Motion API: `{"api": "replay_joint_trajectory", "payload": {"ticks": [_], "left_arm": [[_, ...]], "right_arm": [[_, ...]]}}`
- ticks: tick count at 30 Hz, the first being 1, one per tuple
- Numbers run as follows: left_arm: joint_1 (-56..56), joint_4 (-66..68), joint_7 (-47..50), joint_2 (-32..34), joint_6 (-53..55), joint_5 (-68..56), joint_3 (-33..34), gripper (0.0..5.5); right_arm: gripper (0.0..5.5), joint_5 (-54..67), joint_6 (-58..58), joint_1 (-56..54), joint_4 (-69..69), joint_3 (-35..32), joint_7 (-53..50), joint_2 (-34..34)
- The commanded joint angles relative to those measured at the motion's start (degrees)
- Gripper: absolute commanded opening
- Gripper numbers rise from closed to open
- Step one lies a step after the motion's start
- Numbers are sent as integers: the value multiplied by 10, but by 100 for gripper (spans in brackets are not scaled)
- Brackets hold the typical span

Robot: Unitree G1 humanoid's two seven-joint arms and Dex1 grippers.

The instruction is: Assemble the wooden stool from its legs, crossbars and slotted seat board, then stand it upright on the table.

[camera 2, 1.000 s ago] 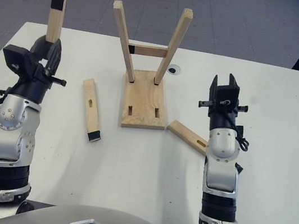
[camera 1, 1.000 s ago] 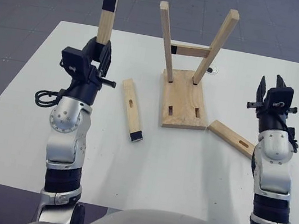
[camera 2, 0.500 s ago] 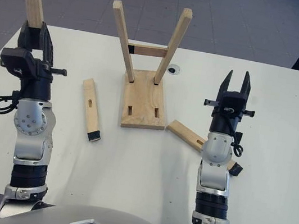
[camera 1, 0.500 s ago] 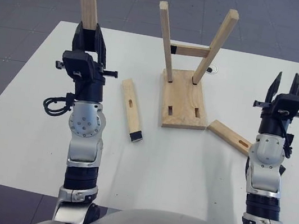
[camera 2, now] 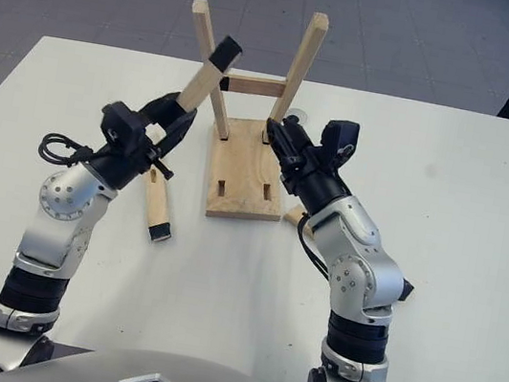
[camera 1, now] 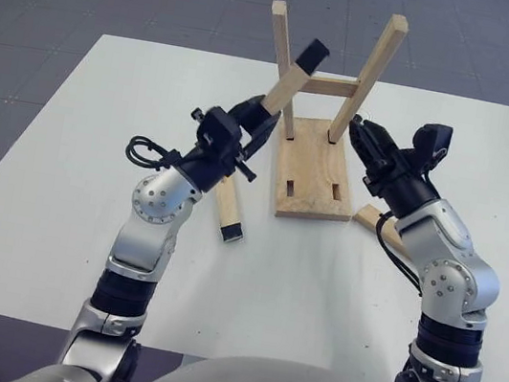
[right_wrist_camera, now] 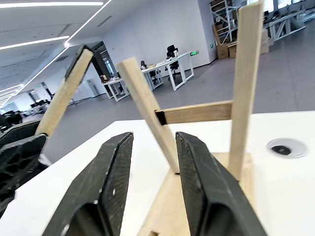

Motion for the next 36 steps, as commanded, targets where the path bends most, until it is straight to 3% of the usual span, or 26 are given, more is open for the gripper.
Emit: {"api": "replay_joint_trajectory", "payload": {"ticks": [1, 6, 14, 29, 36], "left_arm": [[5, 36, 11, 4, -59, 74, -40, 131], [11, 62, 10, -19, -115, 69, -55, 131], [22, 69, -19, -48, -123, -5, -55, 131], [21, 45, -49, -52, -86, -36, -62, 131], [13, 43, -57, -63, -78, -58, -60, 131]], "right_arm": [[225, 47, 32, -18, -7, -4, -13, 31], [315, 124, 62, -27, 5, -18, -15, 71], [315, 241, 76, -53, 67, -72, -11, 100], [50, 270, 91, -63, 92, -56, 46, 70], [41, 311, 105, -69, 81, -65, 38, 75]]}}
